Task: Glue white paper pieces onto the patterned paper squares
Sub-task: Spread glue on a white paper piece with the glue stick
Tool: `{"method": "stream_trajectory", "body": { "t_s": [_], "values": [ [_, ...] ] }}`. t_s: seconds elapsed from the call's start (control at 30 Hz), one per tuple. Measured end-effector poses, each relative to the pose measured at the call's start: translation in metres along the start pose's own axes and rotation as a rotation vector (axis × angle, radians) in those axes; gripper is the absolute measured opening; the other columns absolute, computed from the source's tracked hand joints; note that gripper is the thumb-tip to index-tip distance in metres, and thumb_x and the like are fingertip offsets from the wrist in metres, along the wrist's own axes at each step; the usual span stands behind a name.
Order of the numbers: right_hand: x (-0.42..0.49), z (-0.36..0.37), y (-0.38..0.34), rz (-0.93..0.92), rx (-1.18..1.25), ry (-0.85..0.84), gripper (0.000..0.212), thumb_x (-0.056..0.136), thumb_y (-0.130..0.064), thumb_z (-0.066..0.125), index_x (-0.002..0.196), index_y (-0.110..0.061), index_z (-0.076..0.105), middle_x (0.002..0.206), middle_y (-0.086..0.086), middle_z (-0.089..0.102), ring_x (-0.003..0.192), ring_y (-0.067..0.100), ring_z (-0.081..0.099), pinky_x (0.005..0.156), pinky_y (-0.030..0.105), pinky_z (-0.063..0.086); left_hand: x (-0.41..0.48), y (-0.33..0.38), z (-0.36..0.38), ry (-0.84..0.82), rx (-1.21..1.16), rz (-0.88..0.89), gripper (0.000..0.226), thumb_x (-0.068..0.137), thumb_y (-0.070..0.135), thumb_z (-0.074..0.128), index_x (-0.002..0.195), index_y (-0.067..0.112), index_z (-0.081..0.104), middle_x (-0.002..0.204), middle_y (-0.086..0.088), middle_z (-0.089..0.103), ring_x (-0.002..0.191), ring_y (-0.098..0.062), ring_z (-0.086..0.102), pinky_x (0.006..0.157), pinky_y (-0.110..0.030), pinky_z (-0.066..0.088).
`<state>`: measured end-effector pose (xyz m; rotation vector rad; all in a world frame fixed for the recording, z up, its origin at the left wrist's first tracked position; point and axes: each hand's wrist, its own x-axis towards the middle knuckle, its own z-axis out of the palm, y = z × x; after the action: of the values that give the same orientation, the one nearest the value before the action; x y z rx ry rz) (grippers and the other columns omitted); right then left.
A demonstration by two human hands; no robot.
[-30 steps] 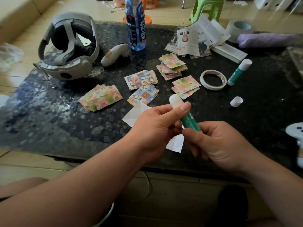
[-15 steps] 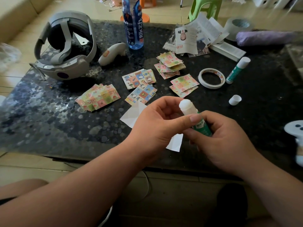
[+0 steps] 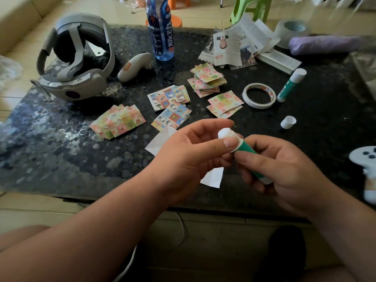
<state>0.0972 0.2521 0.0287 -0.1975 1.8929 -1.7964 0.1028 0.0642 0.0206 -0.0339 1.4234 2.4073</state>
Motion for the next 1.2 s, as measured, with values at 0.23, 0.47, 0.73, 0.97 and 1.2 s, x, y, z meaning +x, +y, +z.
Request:
{"method": "stream_trajectory", "body": {
  "t_s": [0.23,0.47,0.73,0.97,1.2],
  "values": [
    [0.003,0.000,0.007,-0.049,-0.020,0.099,0.028,0.080,-0.037,0.073,0.084,-0.009,0.070,0.062,0.011,0.057,0.052,0.025,0.044,0.043,0.022,0.036,0.003,-0.003,-0.003,0.065,-0.045,-0.045,0.014,0.082,0.013,0.070,0.094,0.006,0.072,0.090,-0.018,0.069,0.064,-0.017,0.061,0.067,-0.028,0.057],
    [0.002,0.002,0.005,-0.035,0.045,0.107,0.033,0.084,-0.034,0.065,0.085,-0.001,0.067,0.061,0.013,0.055,0.048,0.017,0.045,0.041,0.019,0.035,0.002,-0.004,-0.004,0.028,-0.095,-0.070,0.019,0.085,0.013,0.072,0.102,0.005,0.069,0.082,-0.012,0.070,0.067,-0.018,0.064,0.070,-0.029,0.059],
    [0.018,-0.019,-0.001,0.027,-0.253,0.333,0.023,0.091,-0.025,0.073,0.110,-0.025,0.060,0.076,0.006,0.073,0.052,0.012,0.055,0.052,0.027,0.044,-0.013,-0.017,-0.014,0.051,1.300,-0.023,0.053,0.085,0.067,0.063,0.126,0.034,0.061,0.120,0.018,0.060,0.102,0.003,0.057,0.089,-0.024,0.051],
    [0.034,-0.019,0.011,0.027,-0.351,0.348,0.018,0.089,-0.022,0.077,0.101,-0.035,0.071,0.083,-0.001,0.071,0.061,0.005,0.060,0.057,0.026,0.045,-0.026,-0.044,-0.021,-0.250,1.832,-0.053,0.080,0.093,0.076,0.025,0.159,0.031,0.020,0.170,0.006,0.006,0.155,-0.014,0.002,0.124,-0.036,0.008],
    [0.058,0.002,0.013,-0.046,0.003,0.476,0.011,0.090,-0.021,0.075,0.092,-0.011,0.073,0.061,-0.005,0.057,0.057,0.009,0.048,0.057,0.031,0.042,-0.021,-0.053,-0.020,-0.256,1.937,-0.071,0.081,0.095,0.074,0.032,0.160,0.030,0.014,0.170,0.001,-0.003,0.155,-0.022,0.000,0.122,-0.045,0.013]
  ]
}}
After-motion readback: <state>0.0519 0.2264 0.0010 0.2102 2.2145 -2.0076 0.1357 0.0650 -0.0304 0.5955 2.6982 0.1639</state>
